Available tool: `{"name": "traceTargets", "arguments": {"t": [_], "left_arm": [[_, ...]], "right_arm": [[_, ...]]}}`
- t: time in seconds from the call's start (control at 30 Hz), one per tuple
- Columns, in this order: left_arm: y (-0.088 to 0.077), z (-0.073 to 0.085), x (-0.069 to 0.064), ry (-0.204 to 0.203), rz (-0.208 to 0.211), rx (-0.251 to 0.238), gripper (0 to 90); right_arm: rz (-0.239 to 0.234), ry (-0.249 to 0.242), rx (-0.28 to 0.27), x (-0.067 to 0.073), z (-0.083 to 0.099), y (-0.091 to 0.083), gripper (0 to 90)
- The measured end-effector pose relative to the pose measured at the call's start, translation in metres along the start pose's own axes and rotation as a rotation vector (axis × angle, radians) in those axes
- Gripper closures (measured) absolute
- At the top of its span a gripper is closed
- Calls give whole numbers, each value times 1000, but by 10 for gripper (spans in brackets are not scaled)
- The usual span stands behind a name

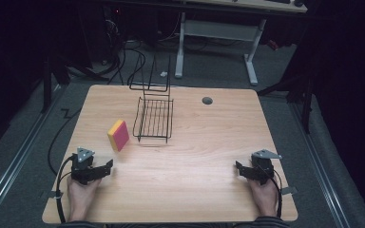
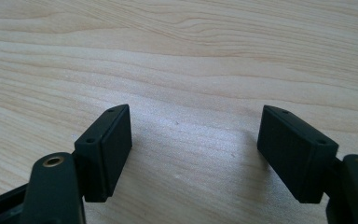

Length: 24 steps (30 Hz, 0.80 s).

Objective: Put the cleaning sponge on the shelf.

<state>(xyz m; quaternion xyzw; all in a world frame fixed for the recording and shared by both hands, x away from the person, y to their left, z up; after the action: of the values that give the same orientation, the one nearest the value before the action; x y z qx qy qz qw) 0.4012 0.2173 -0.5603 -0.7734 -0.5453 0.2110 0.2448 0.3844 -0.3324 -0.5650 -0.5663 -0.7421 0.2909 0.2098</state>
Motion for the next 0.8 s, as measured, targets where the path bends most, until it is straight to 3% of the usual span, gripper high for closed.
{"name": "traceTargets", "arguments": {"t": [0.47, 0.8], "left_arm": [[-2, -15, -24, 36, 50, -22, 155], [-3, -31, -29, 41, 60, -39, 158]], "right_arm": [[0, 0, 0, 0, 0, 0, 264], [0, 0, 0, 0, 0, 0, 264]]}}
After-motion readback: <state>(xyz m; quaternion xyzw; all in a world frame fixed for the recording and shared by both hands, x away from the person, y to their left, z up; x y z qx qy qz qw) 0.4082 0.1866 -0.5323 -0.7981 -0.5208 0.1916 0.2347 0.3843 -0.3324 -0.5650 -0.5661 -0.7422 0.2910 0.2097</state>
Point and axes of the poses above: each handheld gripper's, and its own axes: y roughly forward along the jaws, z roughly out of its underside, x roughly to its left, the point moved 5 cm from there along y, roughly forward along the jaws, and after that the axes turned 2 degrees about -x, right-handed, at the moved point
